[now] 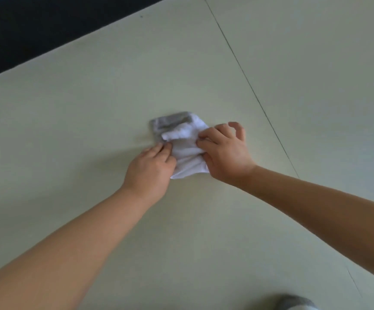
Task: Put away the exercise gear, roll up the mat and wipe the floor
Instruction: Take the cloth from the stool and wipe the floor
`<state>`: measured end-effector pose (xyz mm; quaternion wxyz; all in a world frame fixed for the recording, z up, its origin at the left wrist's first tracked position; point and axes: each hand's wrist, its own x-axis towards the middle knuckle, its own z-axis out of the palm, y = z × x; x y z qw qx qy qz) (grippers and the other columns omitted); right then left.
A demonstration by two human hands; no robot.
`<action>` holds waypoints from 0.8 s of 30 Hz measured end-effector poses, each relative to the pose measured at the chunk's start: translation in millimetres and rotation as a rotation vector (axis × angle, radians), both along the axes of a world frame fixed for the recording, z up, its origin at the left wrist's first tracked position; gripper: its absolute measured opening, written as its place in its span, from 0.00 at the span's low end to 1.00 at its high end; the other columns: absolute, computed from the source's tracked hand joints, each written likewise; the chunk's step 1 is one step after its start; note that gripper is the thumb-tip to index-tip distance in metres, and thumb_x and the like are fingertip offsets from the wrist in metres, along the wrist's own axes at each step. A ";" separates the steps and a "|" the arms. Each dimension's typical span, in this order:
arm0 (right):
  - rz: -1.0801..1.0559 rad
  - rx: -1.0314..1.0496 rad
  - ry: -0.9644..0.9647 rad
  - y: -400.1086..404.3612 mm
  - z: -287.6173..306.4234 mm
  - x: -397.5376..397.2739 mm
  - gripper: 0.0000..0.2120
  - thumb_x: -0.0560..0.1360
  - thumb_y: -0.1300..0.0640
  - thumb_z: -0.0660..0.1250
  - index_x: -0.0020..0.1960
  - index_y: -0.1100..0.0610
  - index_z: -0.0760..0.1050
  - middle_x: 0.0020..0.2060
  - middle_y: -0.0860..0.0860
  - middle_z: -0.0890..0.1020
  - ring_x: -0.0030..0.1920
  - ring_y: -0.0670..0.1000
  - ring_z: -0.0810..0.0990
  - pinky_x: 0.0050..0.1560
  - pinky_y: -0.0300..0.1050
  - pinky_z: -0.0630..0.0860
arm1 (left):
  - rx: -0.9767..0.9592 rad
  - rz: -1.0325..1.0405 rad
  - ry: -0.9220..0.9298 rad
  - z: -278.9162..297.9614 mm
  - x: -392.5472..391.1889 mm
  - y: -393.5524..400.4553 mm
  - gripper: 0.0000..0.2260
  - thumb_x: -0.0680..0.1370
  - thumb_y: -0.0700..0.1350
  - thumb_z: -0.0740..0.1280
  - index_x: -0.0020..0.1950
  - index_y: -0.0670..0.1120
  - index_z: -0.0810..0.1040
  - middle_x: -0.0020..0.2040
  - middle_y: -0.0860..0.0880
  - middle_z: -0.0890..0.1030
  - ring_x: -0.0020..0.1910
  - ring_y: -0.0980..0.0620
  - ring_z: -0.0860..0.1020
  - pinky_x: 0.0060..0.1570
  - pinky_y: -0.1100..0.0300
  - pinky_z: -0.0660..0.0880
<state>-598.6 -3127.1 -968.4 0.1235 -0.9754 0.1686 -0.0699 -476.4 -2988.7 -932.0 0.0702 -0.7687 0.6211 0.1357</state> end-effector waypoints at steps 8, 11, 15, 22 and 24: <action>-0.392 -0.025 0.120 -37.4 17.1 -184.3 0.13 0.68 0.57 0.58 0.40 0.58 0.81 0.44 0.54 0.83 0.47 0.52 0.70 0.56 0.55 0.64 | -0.022 -0.272 0.181 -8.0 -141.9 -89.9 0.17 0.64 0.38 0.54 0.26 0.41 0.81 0.37 0.42 0.86 0.33 0.45 0.84 0.37 0.59 0.80; -0.674 0.045 0.160 -51.9 19.7 -224.3 0.18 0.68 0.53 0.57 0.45 0.59 0.83 0.47 0.56 0.83 0.48 0.58 0.77 0.55 0.57 0.67 | 0.031 -0.249 0.265 -16.5 -182.8 -125.7 0.20 0.64 0.39 0.52 0.28 0.43 0.83 0.38 0.45 0.86 0.36 0.48 0.85 0.40 0.61 0.80; -0.897 0.127 0.135 -97.5 17.4 -201.1 0.22 0.69 0.52 0.56 0.50 0.61 0.83 0.52 0.59 0.82 0.52 0.64 0.78 0.59 0.50 0.61 | -0.071 -0.156 0.164 -11.8 -188.7 -178.5 0.19 0.77 0.36 0.52 0.59 0.39 0.80 0.67 0.41 0.74 0.68 0.45 0.72 0.68 0.52 0.66; -0.692 0.210 0.207 -180.2 22.3 -42.1 0.17 0.72 0.61 0.58 0.59 0.55 0.77 0.67 0.48 0.72 0.67 0.55 0.65 0.72 0.55 0.55 | -0.200 0.189 -0.154 0.7 -82.5 -223.4 0.16 0.73 0.33 0.57 0.48 0.40 0.84 0.52 0.42 0.83 0.49 0.45 0.83 0.45 0.58 0.77; -0.598 0.223 0.248 -179.6 22.3 3.4 0.18 0.72 0.63 0.60 0.60 0.55 0.75 0.65 0.48 0.73 0.68 0.53 0.63 0.73 0.55 0.51 | -0.079 0.264 -0.131 7.5 -50.4 -210.8 0.14 0.74 0.31 0.58 0.53 0.38 0.81 0.51 0.40 0.82 0.50 0.41 0.82 0.47 0.54 0.77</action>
